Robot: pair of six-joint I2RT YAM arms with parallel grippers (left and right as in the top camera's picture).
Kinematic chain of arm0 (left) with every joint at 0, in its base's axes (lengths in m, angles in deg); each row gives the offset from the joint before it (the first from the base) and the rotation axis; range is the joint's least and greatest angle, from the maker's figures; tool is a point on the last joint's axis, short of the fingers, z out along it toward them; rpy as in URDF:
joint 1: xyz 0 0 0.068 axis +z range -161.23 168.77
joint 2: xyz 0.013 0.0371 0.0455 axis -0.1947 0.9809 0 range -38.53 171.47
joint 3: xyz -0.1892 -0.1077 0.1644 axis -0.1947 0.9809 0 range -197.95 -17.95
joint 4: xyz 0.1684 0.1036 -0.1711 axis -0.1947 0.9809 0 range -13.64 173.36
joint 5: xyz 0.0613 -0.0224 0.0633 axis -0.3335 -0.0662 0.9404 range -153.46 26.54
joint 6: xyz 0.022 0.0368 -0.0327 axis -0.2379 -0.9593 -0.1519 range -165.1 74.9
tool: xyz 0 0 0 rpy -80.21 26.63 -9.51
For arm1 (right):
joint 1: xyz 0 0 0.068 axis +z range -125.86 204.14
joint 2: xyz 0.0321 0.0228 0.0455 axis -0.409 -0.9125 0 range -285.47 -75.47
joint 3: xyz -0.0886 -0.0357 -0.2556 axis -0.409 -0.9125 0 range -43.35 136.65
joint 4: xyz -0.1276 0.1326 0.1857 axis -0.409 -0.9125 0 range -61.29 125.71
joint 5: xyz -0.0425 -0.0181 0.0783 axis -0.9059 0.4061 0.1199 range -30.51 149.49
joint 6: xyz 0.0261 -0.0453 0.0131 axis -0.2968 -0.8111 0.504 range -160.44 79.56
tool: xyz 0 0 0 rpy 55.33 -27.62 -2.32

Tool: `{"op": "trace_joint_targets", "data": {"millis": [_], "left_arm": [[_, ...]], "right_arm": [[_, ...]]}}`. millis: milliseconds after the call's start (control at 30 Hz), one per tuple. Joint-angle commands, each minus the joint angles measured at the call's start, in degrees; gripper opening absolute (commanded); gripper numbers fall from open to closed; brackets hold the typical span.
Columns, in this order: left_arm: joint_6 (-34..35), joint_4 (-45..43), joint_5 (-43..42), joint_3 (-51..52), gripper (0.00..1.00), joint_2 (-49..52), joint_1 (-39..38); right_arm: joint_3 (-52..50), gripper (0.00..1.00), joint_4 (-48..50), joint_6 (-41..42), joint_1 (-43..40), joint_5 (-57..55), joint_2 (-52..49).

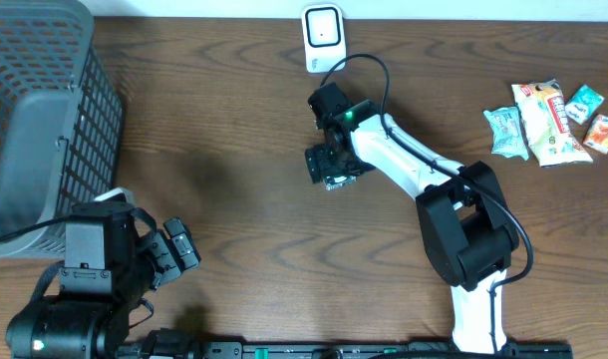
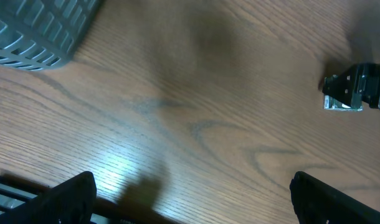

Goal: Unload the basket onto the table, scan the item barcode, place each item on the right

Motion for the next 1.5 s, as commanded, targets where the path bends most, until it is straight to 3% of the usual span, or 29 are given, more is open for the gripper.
{"op": "trace_joint_targets", "data": {"millis": [0, 267, 433, 733, 1000, 1333, 1467], "left_arm": [[0.3, 0.2, 0.3, 0.0, 0.98, 0.0, -0.1], [0.3, 0.2, 0.3, 0.0, 0.98, 0.0, -0.1], [0.3, 0.2, 0.3, 0.0, 0.97, 0.0, -0.1], [0.3, 0.2, 0.3, 0.0, 0.98, 0.0, -0.1], [0.3, 0.2, 0.3, 0.0, 0.98, 0.0, -0.1], [0.3, 0.2, 0.3, 0.0, 0.98, 0.0, -0.1], [0.3, 0.2, 0.3, 0.0, 0.98, 0.0, -0.1]], "right_arm": [[-1.6, 0.8, 0.8, -1.7, 0.4, -0.5, -0.5], [-3.8, 0.69, 1.7, -1.6, 0.4, -0.1, -0.5], [-3.8, 0.6, 1.7, -1.6, 0.4, 5.8, -0.5], [-2.4, 0.54, -2.3, -0.3, -0.4, 10.5, -0.5], [-0.9, 0.52, -5.4, -0.3, -3.9, 28.7, -0.5], [-1.0, 0.49, -6.7, -0.1, -11.5, 61.3, -0.5], [-1.0, 0.5, -6.7, 3.7, -14.4, 68.4, -0.5]]}}
